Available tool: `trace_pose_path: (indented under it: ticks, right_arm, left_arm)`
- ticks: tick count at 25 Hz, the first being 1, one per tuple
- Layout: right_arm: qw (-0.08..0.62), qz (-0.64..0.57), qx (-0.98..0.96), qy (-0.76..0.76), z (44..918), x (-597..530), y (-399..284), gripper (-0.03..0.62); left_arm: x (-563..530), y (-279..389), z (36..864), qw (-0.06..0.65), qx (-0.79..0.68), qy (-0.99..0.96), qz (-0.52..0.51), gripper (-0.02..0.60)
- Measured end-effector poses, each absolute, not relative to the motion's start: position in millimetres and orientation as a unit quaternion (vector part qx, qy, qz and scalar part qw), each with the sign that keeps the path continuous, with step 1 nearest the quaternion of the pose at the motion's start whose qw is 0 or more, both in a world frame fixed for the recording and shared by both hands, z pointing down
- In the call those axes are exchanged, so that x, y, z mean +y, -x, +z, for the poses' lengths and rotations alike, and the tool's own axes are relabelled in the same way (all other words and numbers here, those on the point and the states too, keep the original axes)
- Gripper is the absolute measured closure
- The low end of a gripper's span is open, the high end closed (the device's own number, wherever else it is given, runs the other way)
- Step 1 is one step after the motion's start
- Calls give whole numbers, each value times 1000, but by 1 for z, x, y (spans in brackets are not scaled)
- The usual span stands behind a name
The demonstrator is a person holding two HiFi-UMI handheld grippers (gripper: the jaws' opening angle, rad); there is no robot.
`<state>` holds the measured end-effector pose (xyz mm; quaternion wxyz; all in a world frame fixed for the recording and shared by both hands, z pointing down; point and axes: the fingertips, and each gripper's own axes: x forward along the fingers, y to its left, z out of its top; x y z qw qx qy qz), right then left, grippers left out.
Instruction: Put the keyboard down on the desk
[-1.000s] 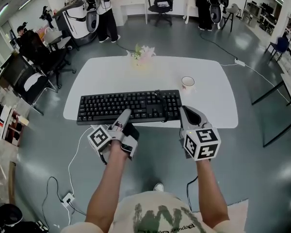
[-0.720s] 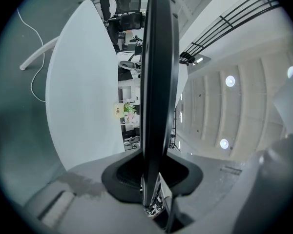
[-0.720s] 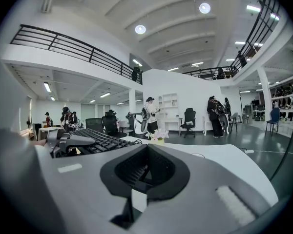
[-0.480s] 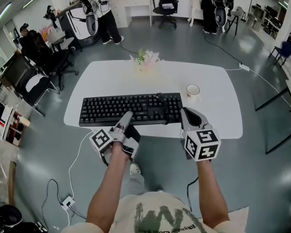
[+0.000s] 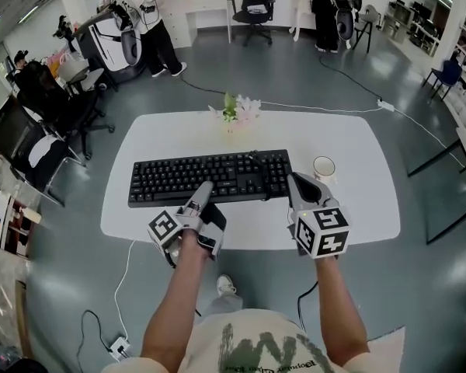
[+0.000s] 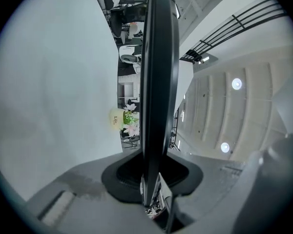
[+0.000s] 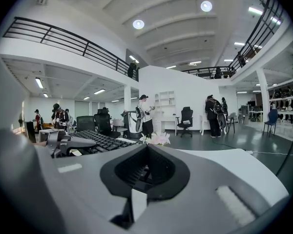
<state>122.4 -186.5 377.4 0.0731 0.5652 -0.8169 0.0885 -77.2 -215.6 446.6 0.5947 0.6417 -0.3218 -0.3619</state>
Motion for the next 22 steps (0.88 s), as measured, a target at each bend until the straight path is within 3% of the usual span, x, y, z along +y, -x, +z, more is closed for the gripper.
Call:
trace_pose_path:
  ticks: [22]
  right_arm:
    - [101,93,-769,-624,378,-256,-75,594]
  left_arm:
    - [-302,114,468,642,-266,-639,-330,494]
